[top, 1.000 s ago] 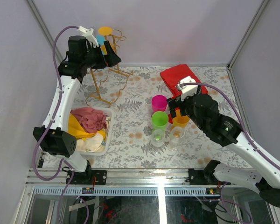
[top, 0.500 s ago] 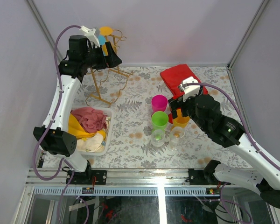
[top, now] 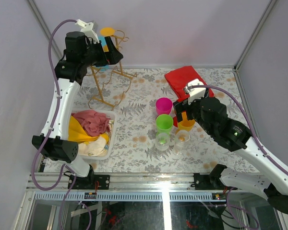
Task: Take the wine glass off the wine glass rack
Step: Pick up the wine glass from the wine rack.
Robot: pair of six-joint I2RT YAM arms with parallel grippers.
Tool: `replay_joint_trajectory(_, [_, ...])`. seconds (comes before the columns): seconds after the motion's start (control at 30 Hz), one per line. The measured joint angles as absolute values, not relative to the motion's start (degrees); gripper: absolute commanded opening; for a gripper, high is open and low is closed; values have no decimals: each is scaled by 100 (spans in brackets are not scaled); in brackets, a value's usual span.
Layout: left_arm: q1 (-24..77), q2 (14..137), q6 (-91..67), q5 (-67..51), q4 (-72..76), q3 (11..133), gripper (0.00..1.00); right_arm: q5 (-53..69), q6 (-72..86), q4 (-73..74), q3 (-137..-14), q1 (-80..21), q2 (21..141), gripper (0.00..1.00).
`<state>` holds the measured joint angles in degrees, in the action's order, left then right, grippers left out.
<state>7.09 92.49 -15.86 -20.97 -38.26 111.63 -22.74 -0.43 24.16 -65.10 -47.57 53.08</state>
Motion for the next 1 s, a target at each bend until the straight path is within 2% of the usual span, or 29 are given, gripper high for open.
replay_joint_trajectory(0.33, [709,9524,-1387,-1514,-4001,11421,93,-2274,-43,2458,-6510,-4757,5308,98])
replay_joint_trajectory(1.0, [709,9835,-1194,-1662,-4405,11351,91,-2137,-43,2456,-6510,-4757,5374,98])
